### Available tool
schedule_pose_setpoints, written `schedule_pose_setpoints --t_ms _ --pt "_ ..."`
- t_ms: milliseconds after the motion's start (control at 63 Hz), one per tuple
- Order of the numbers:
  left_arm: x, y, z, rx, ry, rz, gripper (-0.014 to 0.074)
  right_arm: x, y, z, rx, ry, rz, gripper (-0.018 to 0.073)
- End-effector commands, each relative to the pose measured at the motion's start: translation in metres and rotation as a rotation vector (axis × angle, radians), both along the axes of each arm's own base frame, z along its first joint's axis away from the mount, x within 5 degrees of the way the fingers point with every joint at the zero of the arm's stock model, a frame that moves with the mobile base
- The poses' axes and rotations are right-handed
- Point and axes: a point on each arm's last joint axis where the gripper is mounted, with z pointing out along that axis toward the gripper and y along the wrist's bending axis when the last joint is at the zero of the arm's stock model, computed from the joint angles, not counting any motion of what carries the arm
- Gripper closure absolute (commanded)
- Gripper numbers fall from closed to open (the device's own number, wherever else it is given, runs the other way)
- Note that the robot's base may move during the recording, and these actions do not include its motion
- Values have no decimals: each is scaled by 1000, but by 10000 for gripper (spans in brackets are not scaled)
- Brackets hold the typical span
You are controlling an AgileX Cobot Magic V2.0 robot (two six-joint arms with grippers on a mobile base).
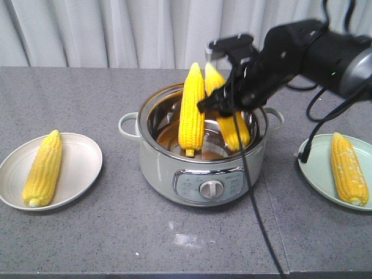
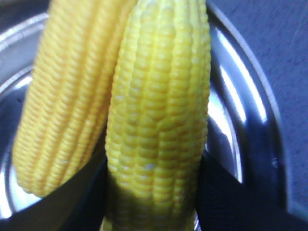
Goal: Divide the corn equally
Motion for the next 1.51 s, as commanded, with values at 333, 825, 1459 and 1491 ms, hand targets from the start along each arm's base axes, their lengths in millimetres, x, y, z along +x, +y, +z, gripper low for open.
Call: schedule_pose_setpoints --t_ms 333,825,1459,1491 --pt "11 -27 13 -216 -114 -209 146 -124 -63 216 147 -707 -27 568" --pt "78 -134 -1 -386 -32 -562 242 -204 -113 253 24 -832 -140 568" --pt "129 -193 -65 -331 104 -597 132 -204 -118 251 -33 -821 -166 568" --pt "130 -195 -67 -332 104 -599 111 -204 -118 251 -38 -823 -168 568"
